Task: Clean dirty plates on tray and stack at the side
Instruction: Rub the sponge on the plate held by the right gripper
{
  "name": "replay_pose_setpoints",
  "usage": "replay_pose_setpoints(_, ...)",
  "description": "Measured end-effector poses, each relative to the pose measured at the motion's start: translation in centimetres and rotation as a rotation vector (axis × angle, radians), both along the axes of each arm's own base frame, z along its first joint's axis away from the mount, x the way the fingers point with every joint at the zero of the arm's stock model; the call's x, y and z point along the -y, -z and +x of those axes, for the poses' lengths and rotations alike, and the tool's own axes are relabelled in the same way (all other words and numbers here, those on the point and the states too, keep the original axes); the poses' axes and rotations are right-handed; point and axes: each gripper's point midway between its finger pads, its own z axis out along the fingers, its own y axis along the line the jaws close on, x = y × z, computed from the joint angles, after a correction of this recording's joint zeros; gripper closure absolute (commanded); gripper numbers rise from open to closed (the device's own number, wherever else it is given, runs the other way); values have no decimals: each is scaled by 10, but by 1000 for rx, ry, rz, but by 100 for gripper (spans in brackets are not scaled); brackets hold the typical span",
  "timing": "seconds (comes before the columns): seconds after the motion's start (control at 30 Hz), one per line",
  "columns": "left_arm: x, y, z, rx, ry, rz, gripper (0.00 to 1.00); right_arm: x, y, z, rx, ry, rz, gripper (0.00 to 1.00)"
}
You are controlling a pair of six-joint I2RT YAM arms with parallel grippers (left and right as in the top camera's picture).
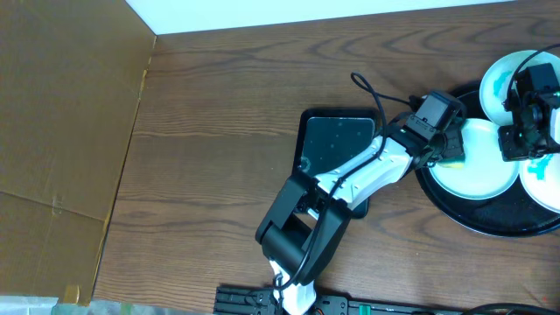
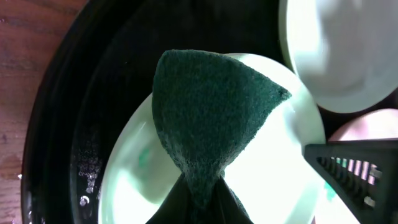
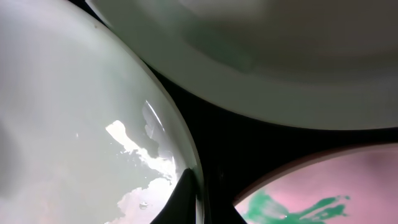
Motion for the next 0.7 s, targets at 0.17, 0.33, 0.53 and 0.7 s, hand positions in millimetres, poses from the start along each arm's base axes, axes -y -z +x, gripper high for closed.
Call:
replay_pose_setpoints(0.17,1,2,2,4,0,-3,93,0,0,0,29,3,12,99)
replay_pose_setpoints(0.33,10,-2,6,35,9,-27,93,-2,1,1,37,4,27,99)
replay_pose_setpoints(0.53,25,10,6,67,25,-26,93,-2,1,1,37,7,36,99)
replay_pose_setpoints(0.7,20,32,7,58,12,32,93,-2,1,1,37,6,38,99)
